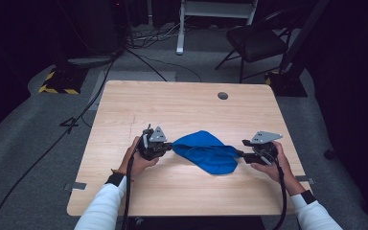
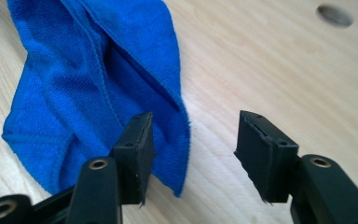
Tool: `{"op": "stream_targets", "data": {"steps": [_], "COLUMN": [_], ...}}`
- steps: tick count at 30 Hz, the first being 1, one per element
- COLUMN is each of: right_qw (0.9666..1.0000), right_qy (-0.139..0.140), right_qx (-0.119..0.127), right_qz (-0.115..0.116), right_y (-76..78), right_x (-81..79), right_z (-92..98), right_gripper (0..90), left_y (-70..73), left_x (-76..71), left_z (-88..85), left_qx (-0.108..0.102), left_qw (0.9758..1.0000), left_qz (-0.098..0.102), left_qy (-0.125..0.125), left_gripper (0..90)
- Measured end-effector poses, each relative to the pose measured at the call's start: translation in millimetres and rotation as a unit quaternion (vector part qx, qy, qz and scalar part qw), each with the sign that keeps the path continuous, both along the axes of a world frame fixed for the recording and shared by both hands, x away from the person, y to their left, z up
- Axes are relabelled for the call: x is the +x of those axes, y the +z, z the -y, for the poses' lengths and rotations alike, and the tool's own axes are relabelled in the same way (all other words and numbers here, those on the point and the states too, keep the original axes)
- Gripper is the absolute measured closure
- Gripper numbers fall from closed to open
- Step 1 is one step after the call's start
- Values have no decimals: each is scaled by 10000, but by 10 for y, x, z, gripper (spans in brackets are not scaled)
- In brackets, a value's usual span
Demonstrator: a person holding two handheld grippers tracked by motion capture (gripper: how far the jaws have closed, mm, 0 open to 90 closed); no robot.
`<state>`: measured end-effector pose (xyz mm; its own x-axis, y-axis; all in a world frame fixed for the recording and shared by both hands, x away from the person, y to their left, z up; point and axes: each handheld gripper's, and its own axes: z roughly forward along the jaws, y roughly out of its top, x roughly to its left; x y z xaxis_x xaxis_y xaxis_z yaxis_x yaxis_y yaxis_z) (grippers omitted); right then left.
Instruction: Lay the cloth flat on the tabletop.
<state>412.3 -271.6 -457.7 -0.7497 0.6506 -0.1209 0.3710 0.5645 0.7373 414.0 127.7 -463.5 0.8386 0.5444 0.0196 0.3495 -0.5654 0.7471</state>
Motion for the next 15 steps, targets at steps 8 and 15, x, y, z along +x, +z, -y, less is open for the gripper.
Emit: {"op": "stream_targets", "data": {"steps": [8, 15], "right_qw": [9970, 9969], "right_qy": [-421, -317], "right_qx": [-397, -282], "right_qz": [-514, -657], "right_y": [-267, -285], "right_x": [151, 149], "right_z": [9, 20], "right_gripper": [441, 554], "left_y": [-9, -11], "left_x": [-3, 8], "left_z": [11, -21], "left_qx": [-14, -38], "left_qw": [10000, 10000], "left_qz": [-21, -45], "left_qy": [-17, 30], "left_gripper": [883, 883]}}
